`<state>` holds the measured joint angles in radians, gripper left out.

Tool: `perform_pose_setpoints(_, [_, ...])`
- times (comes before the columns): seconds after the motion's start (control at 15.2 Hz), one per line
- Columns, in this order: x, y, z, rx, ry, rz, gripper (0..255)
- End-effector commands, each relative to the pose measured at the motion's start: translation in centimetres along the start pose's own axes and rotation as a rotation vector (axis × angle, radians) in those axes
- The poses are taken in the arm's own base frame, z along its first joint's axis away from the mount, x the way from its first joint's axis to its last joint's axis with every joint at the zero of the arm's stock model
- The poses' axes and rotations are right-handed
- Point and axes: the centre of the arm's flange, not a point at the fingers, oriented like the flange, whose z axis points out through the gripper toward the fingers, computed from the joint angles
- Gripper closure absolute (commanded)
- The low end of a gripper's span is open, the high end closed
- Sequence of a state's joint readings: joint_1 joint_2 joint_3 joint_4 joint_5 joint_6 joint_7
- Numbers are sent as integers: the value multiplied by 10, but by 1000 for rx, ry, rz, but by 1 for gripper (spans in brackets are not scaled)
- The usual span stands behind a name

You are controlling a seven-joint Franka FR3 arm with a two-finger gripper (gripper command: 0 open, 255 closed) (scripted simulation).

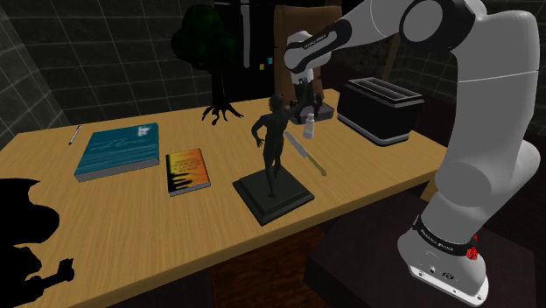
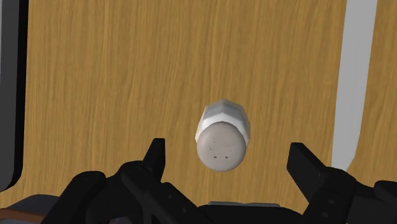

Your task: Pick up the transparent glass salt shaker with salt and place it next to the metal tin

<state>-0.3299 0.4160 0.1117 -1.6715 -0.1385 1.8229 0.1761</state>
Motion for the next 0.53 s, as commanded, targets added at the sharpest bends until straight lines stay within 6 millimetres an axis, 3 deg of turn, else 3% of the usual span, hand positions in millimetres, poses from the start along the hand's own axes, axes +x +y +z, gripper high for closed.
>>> perform_pose_setpoints(0.0, [0, 0, -13, 0, 0, 0, 0])
perform_pose_setpoints(0.2, [0, 0, -50, 0, 0, 0, 0])
perform_pose_setpoints(0.46, [0, 0, -50, 0, 0, 0, 0])
